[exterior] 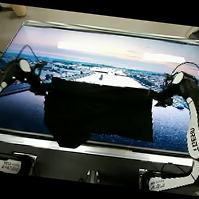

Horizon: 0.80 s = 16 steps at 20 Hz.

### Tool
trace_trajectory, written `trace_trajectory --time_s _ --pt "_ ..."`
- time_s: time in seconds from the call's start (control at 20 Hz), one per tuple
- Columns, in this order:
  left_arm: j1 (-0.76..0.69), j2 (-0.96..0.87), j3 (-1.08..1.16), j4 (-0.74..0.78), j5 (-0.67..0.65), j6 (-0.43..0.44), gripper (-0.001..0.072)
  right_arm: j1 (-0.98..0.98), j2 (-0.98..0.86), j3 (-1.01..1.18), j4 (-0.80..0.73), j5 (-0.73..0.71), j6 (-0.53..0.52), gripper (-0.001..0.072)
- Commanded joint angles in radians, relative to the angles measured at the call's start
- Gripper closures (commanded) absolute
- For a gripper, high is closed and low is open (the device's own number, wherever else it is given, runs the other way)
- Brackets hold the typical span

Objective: Fold the shirts.

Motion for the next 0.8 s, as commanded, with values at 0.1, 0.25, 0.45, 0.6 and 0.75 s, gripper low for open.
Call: trace_trajectory --time_s 0.1,0.25,0.45,0.6,0.75 --pt "0.1 0.248 -0.319 -0.038 -0.076 0.071 0.0184 -0.131 0.116 -0.14 0.071 0.164 -0.042 0.0228" --pt "0.103 0.451 -0.667 -0.175 0.016 0.117 0.0277 -0.177 0.175 -0.305 0.087 0.153 -0.089 0.0232" --pt "0.103 0.577 -0.863 -0.292 0.092 0.119 0.0268 -0.176 0.196 -0.346 0.105 0.121 -0.089 0.03" --pt "0.103 0.552 -0.9 -0.328 0.161 0.119 0.0268 -0.176 0.196 -0.346 0.103 0.119 -0.089 0.0248" --pt "0.076 0.513 -0.902 -0.372 0.195 0.119 0.0267 -0.176 0.196 -0.383 0.097 0.124 -0.089 0.0198"
